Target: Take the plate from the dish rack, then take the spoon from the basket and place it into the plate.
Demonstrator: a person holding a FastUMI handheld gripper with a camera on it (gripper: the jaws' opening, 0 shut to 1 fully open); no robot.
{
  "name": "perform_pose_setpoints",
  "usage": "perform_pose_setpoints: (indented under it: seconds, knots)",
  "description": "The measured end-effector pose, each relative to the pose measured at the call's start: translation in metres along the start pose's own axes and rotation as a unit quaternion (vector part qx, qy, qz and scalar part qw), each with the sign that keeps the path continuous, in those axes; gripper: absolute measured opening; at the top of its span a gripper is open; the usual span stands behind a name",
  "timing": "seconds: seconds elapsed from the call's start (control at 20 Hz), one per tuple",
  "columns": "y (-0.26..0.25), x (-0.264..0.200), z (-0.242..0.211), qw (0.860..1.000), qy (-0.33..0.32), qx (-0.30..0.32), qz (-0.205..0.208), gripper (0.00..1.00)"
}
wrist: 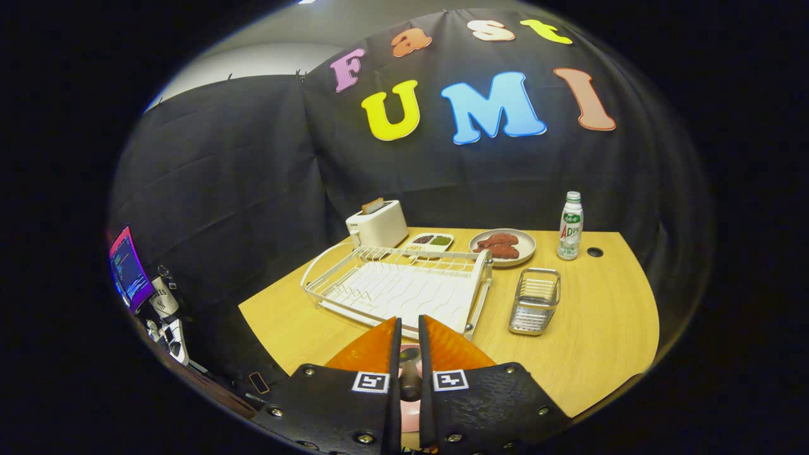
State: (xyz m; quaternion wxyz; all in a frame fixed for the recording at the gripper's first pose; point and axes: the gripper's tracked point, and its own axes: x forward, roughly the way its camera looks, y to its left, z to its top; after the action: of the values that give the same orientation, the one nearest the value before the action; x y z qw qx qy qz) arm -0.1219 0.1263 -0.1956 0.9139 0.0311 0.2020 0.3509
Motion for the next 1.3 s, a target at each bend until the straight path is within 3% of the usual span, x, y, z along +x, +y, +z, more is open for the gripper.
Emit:
perform_pose_setpoints:
  seconds: [0.75, 1.3]
  knots:
    - [0.028, 0.062, -0.058, 0.997, 0.053, -0.013, 0.051, 0.11]
    - [0.014, 0.059, -0.066, 0.998, 0.055, 0.005, 0.029, 0.14]
